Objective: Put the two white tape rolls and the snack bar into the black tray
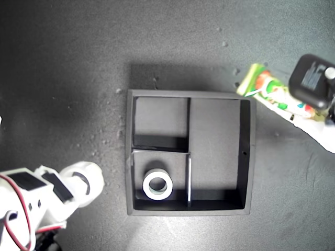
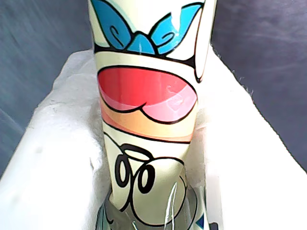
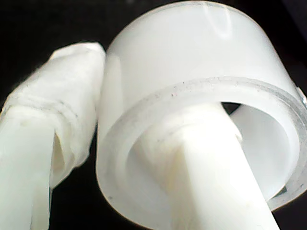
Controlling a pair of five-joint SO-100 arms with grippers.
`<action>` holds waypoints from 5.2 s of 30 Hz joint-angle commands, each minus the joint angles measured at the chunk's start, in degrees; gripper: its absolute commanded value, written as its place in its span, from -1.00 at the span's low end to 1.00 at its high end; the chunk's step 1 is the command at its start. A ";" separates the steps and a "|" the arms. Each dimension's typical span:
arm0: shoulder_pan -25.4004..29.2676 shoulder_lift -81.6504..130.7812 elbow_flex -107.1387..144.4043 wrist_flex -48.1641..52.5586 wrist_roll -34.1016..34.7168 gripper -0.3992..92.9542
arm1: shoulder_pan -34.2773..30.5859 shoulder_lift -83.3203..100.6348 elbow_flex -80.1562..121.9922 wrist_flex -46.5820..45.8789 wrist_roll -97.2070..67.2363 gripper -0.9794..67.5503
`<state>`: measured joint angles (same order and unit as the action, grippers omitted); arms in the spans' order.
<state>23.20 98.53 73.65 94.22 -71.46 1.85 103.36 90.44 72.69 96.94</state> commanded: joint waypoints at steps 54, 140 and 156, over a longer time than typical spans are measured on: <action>-22.41 -58.54 -58.89 10.90 13.27 -0.61 | -9.32 -44.03 -41.57 1.76 -77.52 -0.98; -7.03 95.36 106.17 -14.24 -10.72 -0.98 | -4.13 88.51 88.59 4.13 -17.84 -0.97; -7.03 95.36 106.17 -14.24 -6.68 -0.98 | -4.13 88.51 88.59 4.13 -17.84 -0.97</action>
<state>15.73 191.16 176.57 77.78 -78.66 -2.37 191.78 178.33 76.64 79.01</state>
